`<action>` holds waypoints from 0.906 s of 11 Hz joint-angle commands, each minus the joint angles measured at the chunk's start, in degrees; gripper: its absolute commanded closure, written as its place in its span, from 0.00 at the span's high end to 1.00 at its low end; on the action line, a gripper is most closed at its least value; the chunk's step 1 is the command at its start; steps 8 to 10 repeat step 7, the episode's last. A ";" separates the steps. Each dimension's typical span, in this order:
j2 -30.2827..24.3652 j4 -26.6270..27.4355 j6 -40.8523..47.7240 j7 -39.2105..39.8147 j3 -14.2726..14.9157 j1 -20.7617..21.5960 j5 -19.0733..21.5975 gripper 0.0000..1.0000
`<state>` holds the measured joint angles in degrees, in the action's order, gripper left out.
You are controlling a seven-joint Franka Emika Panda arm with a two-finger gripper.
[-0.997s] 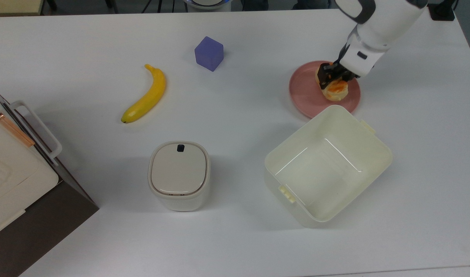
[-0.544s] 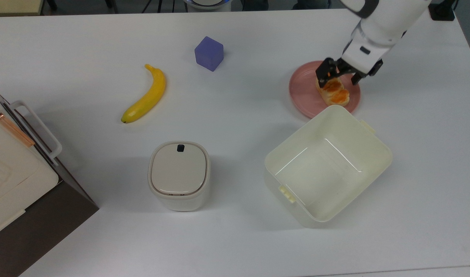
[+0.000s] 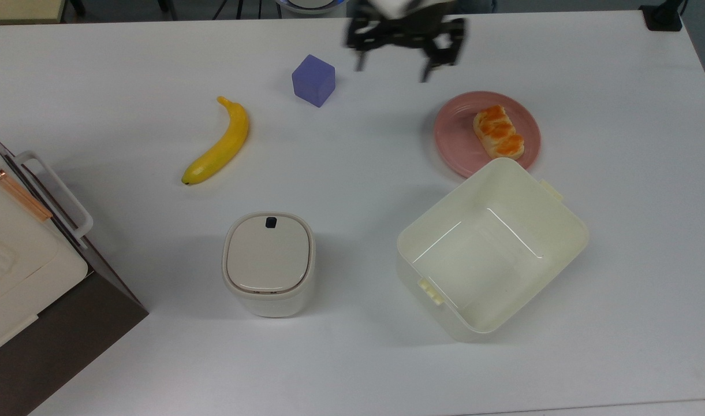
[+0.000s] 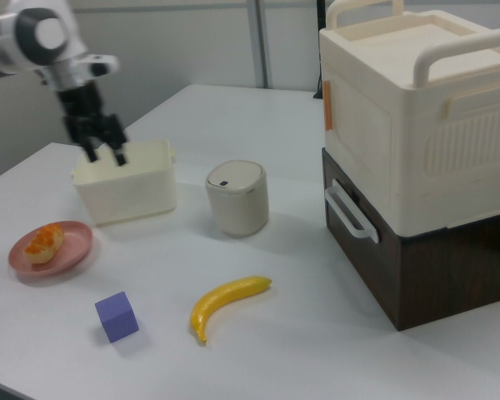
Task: Put the bread on a plate
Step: 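Open the gripper to release the roll and raise away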
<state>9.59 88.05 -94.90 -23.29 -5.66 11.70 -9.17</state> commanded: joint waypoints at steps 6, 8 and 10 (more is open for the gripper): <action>-3.26 -0.95 3.04 13.63 -0.05 -16.09 4.78 1.00; -3.78 -0.95 3.31 13.63 -0.05 -16.61 4.78 1.00; -3.78 -0.95 3.31 13.63 -0.05 -16.61 4.78 1.00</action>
